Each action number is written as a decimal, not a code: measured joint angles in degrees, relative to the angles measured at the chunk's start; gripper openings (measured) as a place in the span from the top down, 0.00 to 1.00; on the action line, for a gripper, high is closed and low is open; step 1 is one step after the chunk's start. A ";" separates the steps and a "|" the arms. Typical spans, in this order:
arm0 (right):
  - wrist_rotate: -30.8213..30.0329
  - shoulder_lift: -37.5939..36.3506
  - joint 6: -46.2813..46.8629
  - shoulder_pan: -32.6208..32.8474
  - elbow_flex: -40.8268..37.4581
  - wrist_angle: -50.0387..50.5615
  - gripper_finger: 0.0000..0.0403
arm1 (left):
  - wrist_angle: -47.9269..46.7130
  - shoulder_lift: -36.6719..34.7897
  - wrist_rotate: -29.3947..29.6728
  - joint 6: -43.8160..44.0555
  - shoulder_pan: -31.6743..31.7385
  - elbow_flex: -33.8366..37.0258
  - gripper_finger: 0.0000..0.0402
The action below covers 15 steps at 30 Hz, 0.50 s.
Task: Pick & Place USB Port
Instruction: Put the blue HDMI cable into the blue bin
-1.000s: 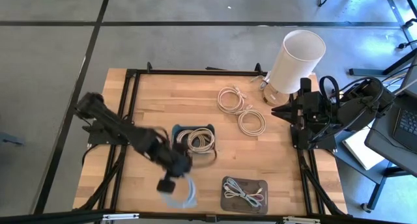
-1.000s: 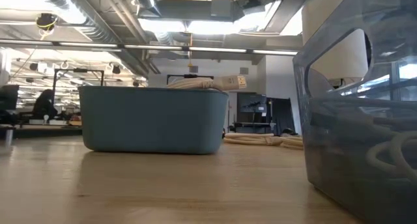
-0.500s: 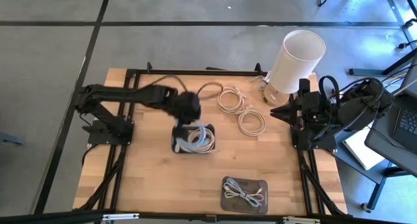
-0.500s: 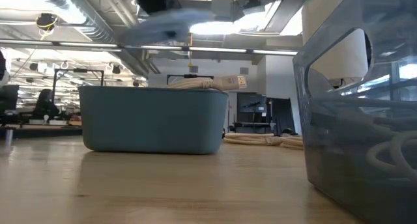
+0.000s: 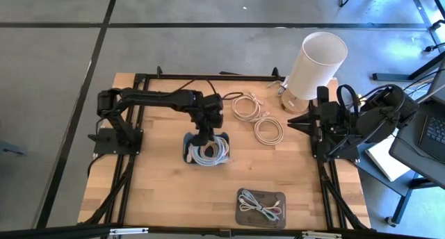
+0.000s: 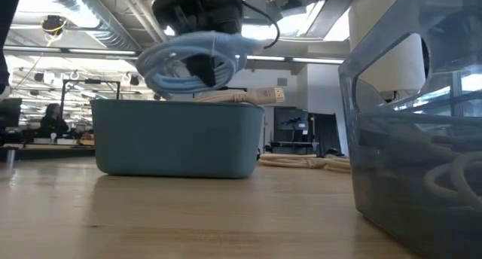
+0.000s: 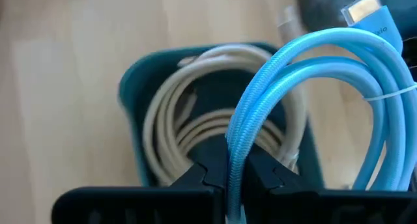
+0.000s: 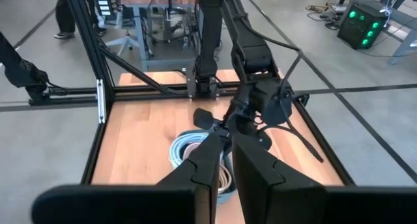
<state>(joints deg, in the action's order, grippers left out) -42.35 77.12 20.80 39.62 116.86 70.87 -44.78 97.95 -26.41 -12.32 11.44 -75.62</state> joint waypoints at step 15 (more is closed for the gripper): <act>-0.01 -0.04 0.17 0.00 0.00 1.07 0.89 | 9.19 -0.60 -7.74 1.35 3.59 12.12 0.97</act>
<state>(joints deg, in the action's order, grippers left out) -42.36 77.08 20.97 39.62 116.86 71.94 -35.59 97.35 -34.15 -10.96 15.03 -63.50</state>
